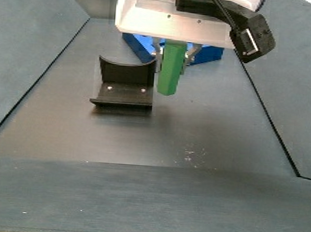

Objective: Pick up the hexagon object. Move up. Move to above the board. Insert the hexagon object.
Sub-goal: Move to above the board.

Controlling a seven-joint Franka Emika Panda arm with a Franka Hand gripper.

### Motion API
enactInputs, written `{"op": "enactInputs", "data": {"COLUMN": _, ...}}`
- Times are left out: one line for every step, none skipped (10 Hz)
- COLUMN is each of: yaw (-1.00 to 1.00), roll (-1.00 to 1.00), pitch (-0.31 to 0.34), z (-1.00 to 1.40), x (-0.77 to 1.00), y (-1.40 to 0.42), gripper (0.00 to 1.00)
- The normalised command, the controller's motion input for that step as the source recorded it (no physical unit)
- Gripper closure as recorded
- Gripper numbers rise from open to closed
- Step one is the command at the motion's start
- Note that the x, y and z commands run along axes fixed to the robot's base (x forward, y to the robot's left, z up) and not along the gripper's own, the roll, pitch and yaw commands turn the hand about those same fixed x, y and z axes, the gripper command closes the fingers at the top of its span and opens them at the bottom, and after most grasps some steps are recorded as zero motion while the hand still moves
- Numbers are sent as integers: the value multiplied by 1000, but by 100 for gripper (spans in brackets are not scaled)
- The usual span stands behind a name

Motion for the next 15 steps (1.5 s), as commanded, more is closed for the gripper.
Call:
{"op": "enactInputs", "data": {"yaw": -61, "roll": -75, "pitch": 116, "z": 1000, "x": -33, "y": 57, "gripper": 100}}
{"op": "enactInputs", "data": {"yaw": -61, "roll": -76, "pitch": 117, "z": 1000, "x": -33, "y": 56, "gripper": 100}}
{"op": "enactInputs", "data": {"yaw": -62, "roll": -77, "pitch": 118, "z": 1000, "x": -34, "y": 55, "gripper": 100}}
{"op": "enactInputs", "data": {"yaw": -62, "roll": -77, "pitch": 119, "z": 1000, "x": -35, "y": 54, "gripper": 100}}
{"op": "enactInputs", "data": {"yaw": -63, "roll": -78, "pitch": 120, "z": 1000, "x": -36, "y": 53, "gripper": 100}}
{"op": "enactInputs", "data": {"yaw": -63, "roll": -79, "pitch": 121, "z": 1000, "x": -36, "y": 53, "gripper": 100}}
{"op": "enactInputs", "data": {"yaw": -63, "roll": -79, "pitch": 122, "z": 1000, "x": -36, "y": 53, "gripper": 100}}
{"op": "enactInputs", "data": {"yaw": -64, "roll": -79, "pitch": 122, "z": 1000, "x": -37, "y": 52, "gripper": 100}}
{"op": "enactInputs", "data": {"yaw": -64, "roll": -80, "pitch": 123, "z": 1000, "x": -37, "y": 52, "gripper": 100}}
{"op": "enactInputs", "data": {"yaw": -64, "roll": -80, "pitch": 123, "z": 1000, "x": -37, "y": 51, "gripper": 100}}
{"op": "enactInputs", "data": {"yaw": -64, "roll": -81, "pitch": 123, "z": 1000, "x": -38, "y": 51, "gripper": 100}}
{"op": "enactInputs", "data": {"yaw": -357, "roll": 319, "pitch": 598, "z": 750, "x": -72, "y": -1000, "gripper": 100}}
{"op": "enactInputs", "data": {"yaw": -312, "roll": 364, "pitch": 659, "z": 696, "x": -107, "y": -1000, "gripper": 100}}
{"op": "enactInputs", "data": {"yaw": -230, "roll": 302, "pitch": 467, "z": 656, "x": -96, "y": -1000, "gripper": 100}}
{"op": "enactInputs", "data": {"yaw": -93, "roll": 63, "pitch": 247, "z": 631, "x": -71, "y": -1000, "gripper": 100}}
